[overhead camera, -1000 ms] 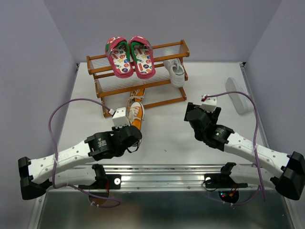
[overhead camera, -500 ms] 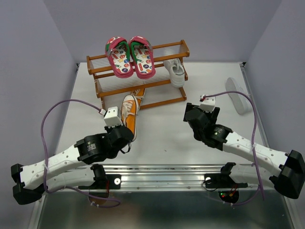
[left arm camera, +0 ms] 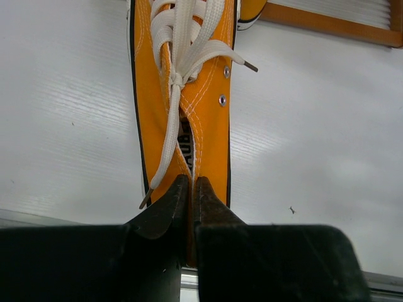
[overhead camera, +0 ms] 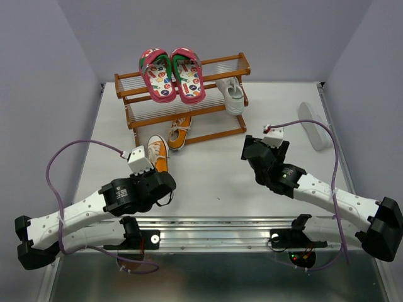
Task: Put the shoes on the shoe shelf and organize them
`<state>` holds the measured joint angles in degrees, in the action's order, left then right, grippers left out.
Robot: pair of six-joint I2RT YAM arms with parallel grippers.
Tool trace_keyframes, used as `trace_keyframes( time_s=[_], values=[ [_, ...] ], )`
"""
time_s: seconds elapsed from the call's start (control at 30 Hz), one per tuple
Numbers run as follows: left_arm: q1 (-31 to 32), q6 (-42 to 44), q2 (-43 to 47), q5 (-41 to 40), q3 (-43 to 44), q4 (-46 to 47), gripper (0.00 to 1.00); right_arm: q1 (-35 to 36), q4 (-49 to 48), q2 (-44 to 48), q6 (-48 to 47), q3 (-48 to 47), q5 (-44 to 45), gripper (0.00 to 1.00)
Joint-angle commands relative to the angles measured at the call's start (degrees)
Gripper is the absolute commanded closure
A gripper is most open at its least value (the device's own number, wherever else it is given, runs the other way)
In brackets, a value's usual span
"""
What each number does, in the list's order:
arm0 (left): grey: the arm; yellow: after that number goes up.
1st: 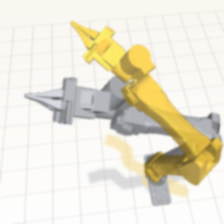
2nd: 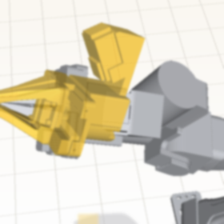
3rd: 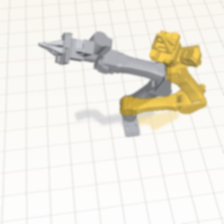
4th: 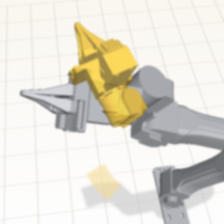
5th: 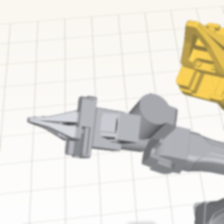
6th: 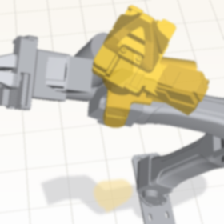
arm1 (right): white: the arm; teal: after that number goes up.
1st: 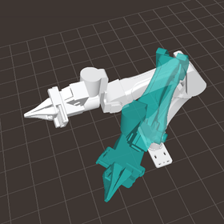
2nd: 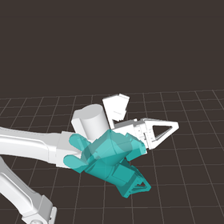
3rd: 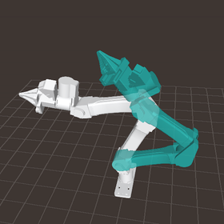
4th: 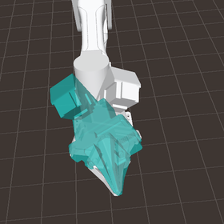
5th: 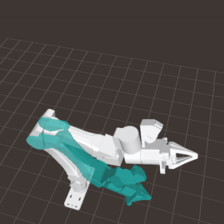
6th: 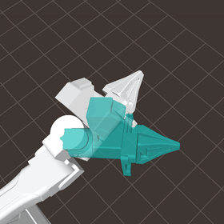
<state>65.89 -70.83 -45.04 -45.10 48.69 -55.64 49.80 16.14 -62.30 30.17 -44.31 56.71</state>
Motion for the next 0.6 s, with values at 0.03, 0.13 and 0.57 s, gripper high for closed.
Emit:
trace_keyframes(
  time_s=[0.03,0.13,0.57],
  values=[
    [-0.15,-7.39,0.31,-7.28,1.32,-2.28,1.00,-0.41,-2.87,-0.71,-0.73,-2.97,-0.02,0.00],
    [-0.15,-7.66,-1.19,-7.19,1.15,-2.46,1.00,-0.41,-3.22,-1.07,-1.08,-3.23,-0.11,0.00],
    [-1.81,-6.00,-3.47,-7.37,-4.12,7.45,1.00,-0.41,-3.66,-0.28,-0.99,-2.53,-0.63,0.00]
  ],
)
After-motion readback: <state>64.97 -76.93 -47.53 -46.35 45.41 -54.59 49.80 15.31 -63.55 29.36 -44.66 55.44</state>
